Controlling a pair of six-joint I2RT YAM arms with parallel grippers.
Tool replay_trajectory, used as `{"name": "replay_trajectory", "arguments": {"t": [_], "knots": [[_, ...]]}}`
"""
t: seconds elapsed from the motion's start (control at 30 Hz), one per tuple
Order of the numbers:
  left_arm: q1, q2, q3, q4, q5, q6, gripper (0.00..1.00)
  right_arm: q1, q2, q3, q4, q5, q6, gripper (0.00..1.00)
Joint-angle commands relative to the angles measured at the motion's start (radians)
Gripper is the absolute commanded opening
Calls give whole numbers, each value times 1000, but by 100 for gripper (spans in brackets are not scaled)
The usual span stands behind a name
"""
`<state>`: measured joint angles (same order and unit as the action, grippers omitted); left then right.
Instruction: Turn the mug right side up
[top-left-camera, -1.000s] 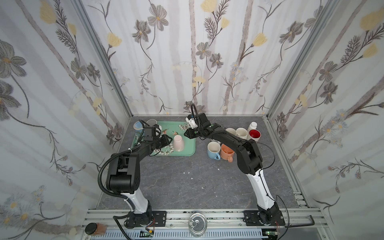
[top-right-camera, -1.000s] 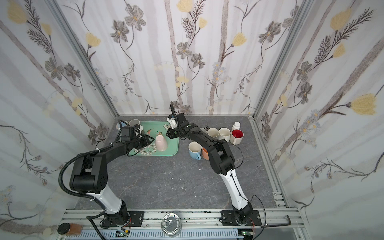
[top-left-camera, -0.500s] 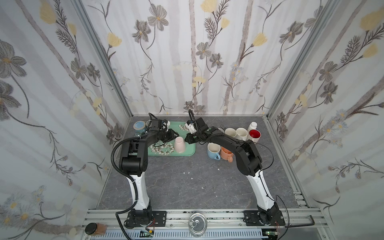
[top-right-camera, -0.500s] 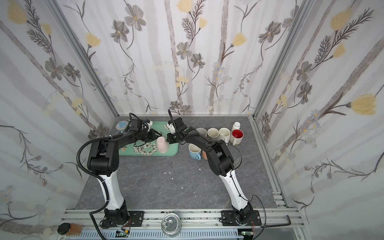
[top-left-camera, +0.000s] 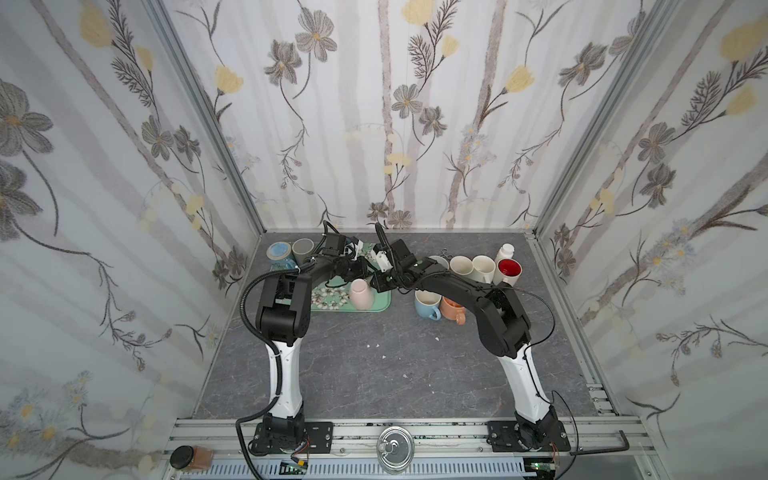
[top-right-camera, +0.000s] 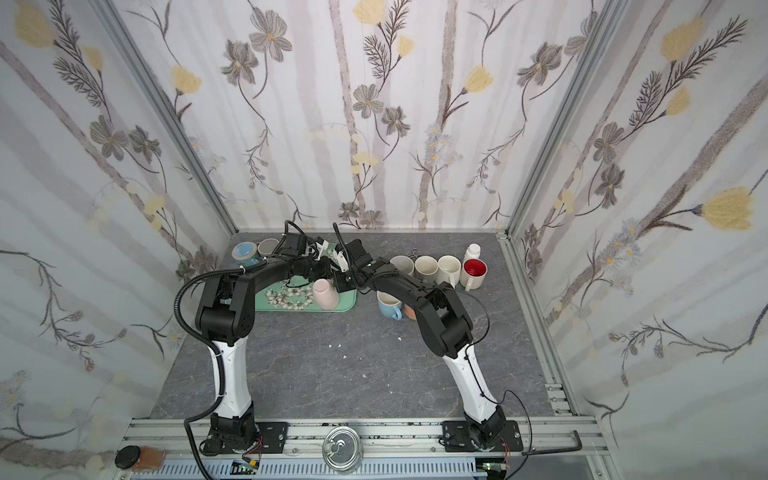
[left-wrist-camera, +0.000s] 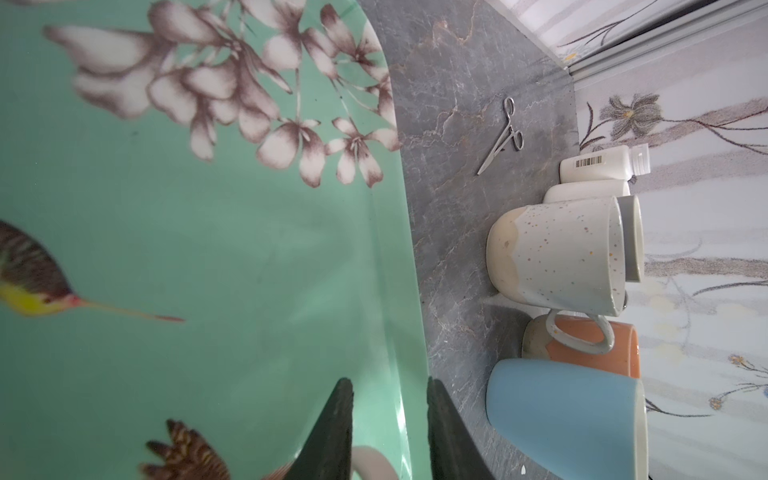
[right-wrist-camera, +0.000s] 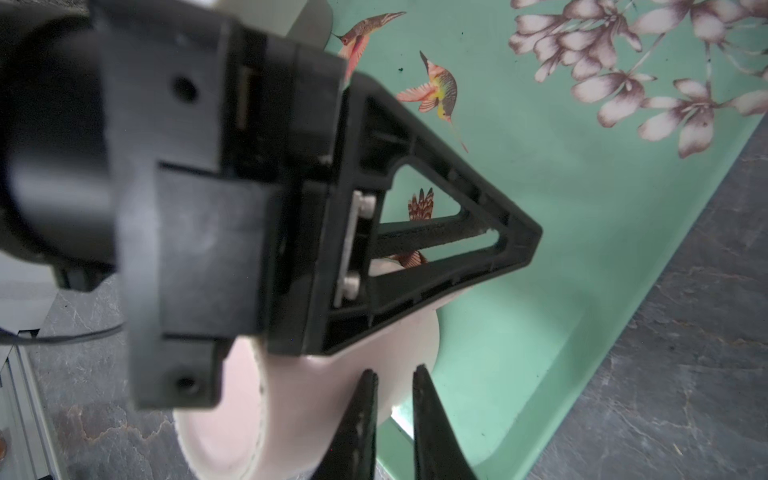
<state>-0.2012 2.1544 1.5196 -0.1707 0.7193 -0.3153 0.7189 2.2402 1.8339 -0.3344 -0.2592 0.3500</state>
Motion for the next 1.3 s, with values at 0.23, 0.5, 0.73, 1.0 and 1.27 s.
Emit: {"name": "replay_trajectory", "arguments": {"t": [0.23,0.5,0.73,1.0,1.27], "knots": [[27,-19,117,-104,-88,26,39,-45,-56,-48,32,5,57,18],[82,-254,-68,-128,-217,60,40,-97,27,85,40,-76,10,19],[83,-550,-414,-132,-275,38,40,-96,245,379,-20,-221,-77,20],[-3,-782,-711,10,-261,-107,40,-86,315,403,9,-305,-78,20],[-34,-715,-762,134,-186,-166,40,-85,295,363,-27,-341,-109,18]]}}
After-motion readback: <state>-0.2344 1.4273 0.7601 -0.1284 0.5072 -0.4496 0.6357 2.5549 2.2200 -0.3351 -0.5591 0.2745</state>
